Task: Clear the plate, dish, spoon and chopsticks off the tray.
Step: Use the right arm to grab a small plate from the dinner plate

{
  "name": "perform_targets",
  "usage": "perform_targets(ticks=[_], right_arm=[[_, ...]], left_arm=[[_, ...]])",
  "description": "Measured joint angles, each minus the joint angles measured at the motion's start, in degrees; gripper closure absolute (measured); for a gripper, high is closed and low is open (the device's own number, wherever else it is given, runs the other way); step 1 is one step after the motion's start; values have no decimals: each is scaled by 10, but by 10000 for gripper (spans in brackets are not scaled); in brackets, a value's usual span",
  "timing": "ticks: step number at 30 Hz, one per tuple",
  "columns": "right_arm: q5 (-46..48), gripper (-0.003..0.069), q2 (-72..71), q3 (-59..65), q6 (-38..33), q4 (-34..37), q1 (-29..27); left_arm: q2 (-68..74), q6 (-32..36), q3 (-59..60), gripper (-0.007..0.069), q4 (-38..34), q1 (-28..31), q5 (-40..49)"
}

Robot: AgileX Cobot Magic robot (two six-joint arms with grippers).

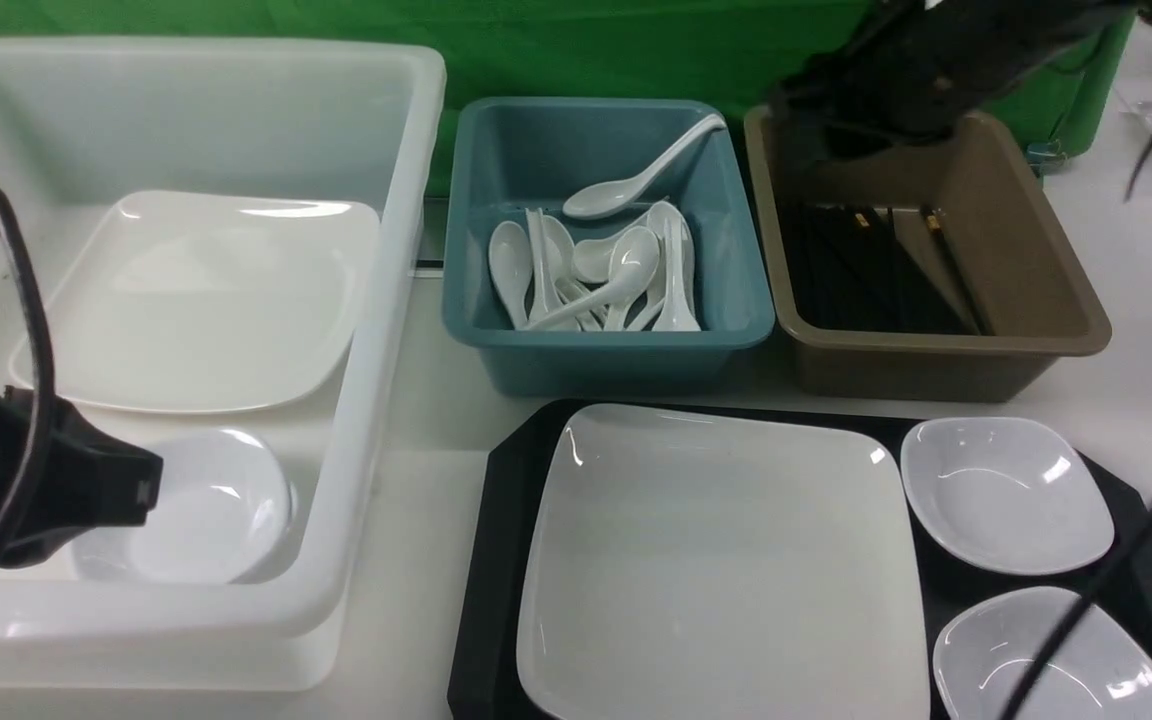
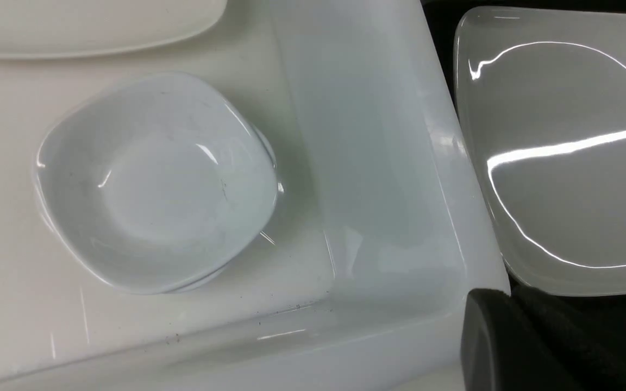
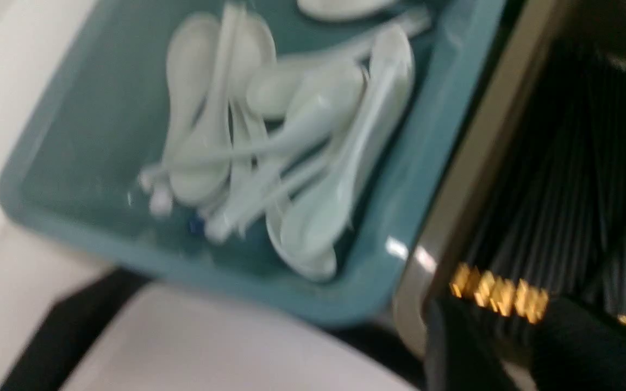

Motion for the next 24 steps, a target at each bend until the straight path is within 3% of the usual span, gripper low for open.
perform_targets(ticks=[2,4,9,13,15,16,18,21,24], right_arm=[[106,580,-39,8,-10,-18,-10],[123,622,-77,44,-12,-32,-15],[121,619,-180,212,8,-33,2],[103,481,-252,371,20,-33,54],[55,327,-279,463,30,-33,94],[50,297,-280,471,32,-34,98],[-12,160,-286,547,38,-47,136],[-89,50,-281,624,73,-87,169],[-133,45,-262,667,108,-115,175]], left_arm=[[0,0,0,616,0,0,0],[0,0,1,616,-1,0,-1],[0,0,1,616,-11,0,13],[0,0,1,616,-11,0,18],[0,0,1,616,-10,0,18],[0,0,1,616,-10,0,18],[0,0,1,616,-10,0,18],[0,1,1,616,-10,0,19],[0,1,1,616,-8,0,20]])
